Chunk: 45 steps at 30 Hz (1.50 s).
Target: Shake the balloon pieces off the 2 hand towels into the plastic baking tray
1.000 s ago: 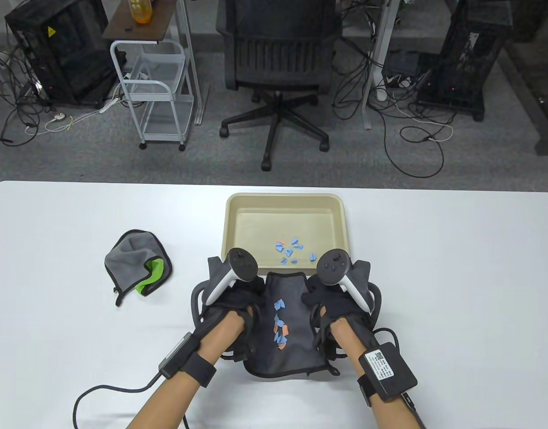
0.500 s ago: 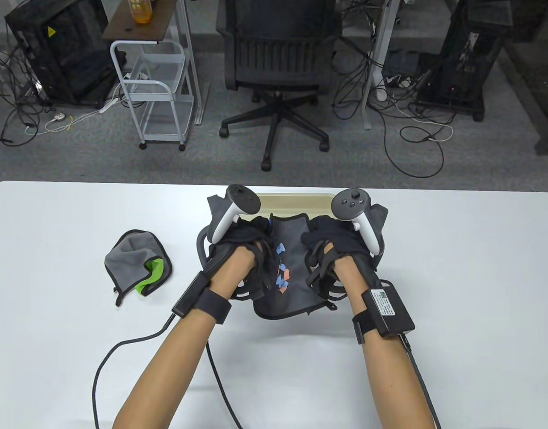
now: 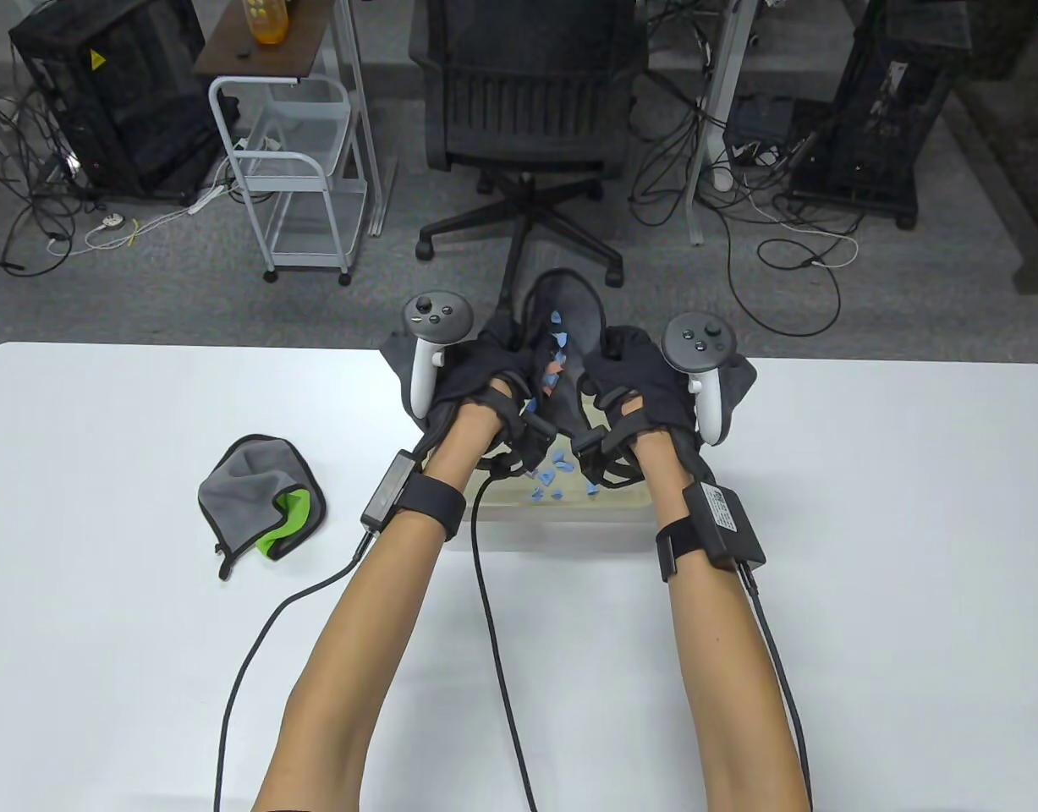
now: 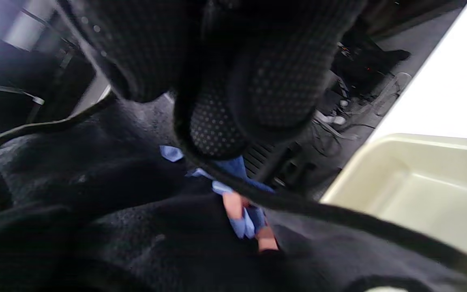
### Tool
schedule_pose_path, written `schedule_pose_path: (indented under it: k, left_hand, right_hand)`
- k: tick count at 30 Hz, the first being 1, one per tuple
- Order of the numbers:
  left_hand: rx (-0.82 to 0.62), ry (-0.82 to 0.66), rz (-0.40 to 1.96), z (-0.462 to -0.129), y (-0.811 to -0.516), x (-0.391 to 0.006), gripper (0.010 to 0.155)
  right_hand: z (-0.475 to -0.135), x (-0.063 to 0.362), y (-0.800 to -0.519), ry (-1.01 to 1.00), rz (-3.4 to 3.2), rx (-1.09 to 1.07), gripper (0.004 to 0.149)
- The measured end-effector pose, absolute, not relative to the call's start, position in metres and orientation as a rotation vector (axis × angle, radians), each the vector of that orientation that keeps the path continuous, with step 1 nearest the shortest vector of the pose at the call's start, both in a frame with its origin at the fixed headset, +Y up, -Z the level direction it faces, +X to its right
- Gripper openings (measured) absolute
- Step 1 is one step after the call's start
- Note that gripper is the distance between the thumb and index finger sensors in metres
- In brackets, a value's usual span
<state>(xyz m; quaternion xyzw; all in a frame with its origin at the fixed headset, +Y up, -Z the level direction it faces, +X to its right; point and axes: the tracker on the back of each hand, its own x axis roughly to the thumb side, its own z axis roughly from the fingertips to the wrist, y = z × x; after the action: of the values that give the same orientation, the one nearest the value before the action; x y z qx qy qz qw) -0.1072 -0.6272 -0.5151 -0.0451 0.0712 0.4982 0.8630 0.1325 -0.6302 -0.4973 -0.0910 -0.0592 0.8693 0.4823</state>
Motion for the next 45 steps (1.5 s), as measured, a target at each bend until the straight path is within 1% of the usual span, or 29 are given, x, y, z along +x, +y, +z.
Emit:
schedule_pose_path:
  k: [3, 6, 9, 11, 13, 15, 17, 18, 22, 24, 26, 28, 30, 34, 37, 39, 42, 43, 45]
  left_hand:
    - [-0.009, 0.105, 1.110, -0.517, -0.639, -0.114, 0.039]
    - [0.052, 0.112, 1.128, -0.515, -0.659, -0.122, 0.039]
    - [0.116, 0.127, 1.120, -0.510, -0.689, -0.124, 0.039]
    - [0.116, 0.131, 1.123, -0.507, -0.704, -0.123, 0.039]
    - [0.108, 0.128, 1.133, -0.505, -0.710, -0.123, 0.039]
    - [0.108, 0.112, 1.143, -0.504, -0.707, -0.123, 0.039]
    - [0.115, 0.102, 1.162, -0.504, -0.695, -0.126, 0.038]
    - [0.122, 0.093, 1.176, -0.504, -0.688, -0.127, 0.038]
    - [0.152, 0.051, 1.242, -0.502, -0.646, -0.131, 0.039]
    - [0.154, 0.039, 1.274, -0.499, -0.633, -0.132, 0.039]
    - [0.170, 0.028, 1.294, -0.496, -0.628, -0.133, 0.039]
    - [0.178, 0.025, 1.281, -0.493, -0.632, -0.133, 0.039]
    - [0.208, 0.050, 1.239, -0.488, -0.647, -0.134, 0.039]
    - [0.112, 0.106, 1.244, -0.483, -0.688, -0.134, 0.039]
    - [0.064, 0.136, 1.287, -0.479, -0.711, -0.135, 0.039]
    - [0.046, 0.123, 1.281, -0.476, -0.718, -0.135, 0.039]
    - [0.023, 0.084, 1.230, -0.472, -0.720, -0.138, 0.041]
    - [0.019, 0.074, 1.208, -0.469, -0.720, -0.140, 0.044]
    - [0.000, 0.064, 1.163, -0.461, -0.721, -0.145, 0.054]
  right_hand:
    - [-0.495, 0.133, -0.639, -0.250, 2.115, -0.190, 0.041]
    - [-0.492, 0.134, -0.658, -0.326, 2.133, -0.170, 0.041]
    - [-0.488, 0.135, -0.687, -0.311, 2.184, -0.192, 0.041]
    - [-0.486, 0.135, -0.702, -0.297, 2.199, -0.200, 0.040]
    - [-0.484, 0.134, -0.708, -0.297, 2.188, -0.181, 0.040]
    - [-0.481, 0.133, -0.704, -0.314, 2.189, -0.163, 0.040]
    - [-0.481, 0.132, -0.691, -0.337, 2.187, -0.142, 0.040]
    - [-0.480, 0.132, -0.684, -0.353, 2.182, -0.130, 0.041]
    - [-0.476, 0.129, -0.639, -0.435, 2.132, -0.082, 0.041]
    - [-0.473, 0.126, -0.624, -0.472, 2.116, -0.062, 0.041]
    - [-0.469, 0.124, -0.616, -0.502, 2.111, -0.046, 0.041]
    - [-0.467, 0.122, -0.620, -0.501, 2.123, -0.051, 0.041]
    - [-0.465, 0.120, -0.634, -0.453, 2.162, -0.048, 0.041]
    - [-0.462, 0.117, -0.671, -0.401, 2.232, -0.095, 0.041]
    - [-0.463, 0.114, -0.689, -0.347, 2.205, -0.121, 0.041]
    - [-0.465, 0.113, -0.688, -0.331, 2.182, -0.127, 0.041]
    - [-0.469, 0.113, -0.675, -0.341, 2.136, -0.138, 0.041]
    - [-0.470, 0.113, -0.668, -0.349, 2.122, -0.139, 0.041]
    - [-0.472, 0.114, -0.655, -0.366, 2.103, -0.144, 0.041]
